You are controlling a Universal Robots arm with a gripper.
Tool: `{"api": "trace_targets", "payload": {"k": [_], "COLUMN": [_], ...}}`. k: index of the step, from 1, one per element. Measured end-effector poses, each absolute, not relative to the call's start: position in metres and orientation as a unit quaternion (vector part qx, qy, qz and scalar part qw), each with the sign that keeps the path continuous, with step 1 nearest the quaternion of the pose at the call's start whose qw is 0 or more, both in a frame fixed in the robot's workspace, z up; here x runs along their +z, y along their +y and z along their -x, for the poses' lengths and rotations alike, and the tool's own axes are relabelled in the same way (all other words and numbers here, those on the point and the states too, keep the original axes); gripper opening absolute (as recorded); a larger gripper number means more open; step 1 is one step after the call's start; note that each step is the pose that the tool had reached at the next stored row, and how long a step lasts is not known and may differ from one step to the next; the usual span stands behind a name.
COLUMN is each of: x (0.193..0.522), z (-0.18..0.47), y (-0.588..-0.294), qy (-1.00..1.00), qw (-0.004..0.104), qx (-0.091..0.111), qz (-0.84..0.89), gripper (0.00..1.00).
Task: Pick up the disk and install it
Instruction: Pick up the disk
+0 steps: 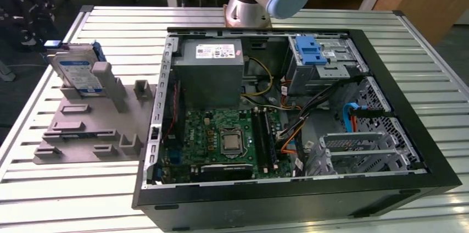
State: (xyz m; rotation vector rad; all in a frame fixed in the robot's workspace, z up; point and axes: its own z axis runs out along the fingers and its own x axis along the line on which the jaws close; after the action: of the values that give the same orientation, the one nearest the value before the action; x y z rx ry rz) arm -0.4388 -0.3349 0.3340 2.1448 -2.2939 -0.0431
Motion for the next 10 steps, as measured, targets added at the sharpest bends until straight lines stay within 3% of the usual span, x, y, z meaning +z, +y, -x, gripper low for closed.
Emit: {"api": "trace_targets", "payload": {"k": [10], "x": [0.321], "z": [0.44], "y": [-0.331], "qy": [-0.727], "qw": [0.0], "qx": [-0.014], "qz": [-0.687], "gripper": [0.59]}}
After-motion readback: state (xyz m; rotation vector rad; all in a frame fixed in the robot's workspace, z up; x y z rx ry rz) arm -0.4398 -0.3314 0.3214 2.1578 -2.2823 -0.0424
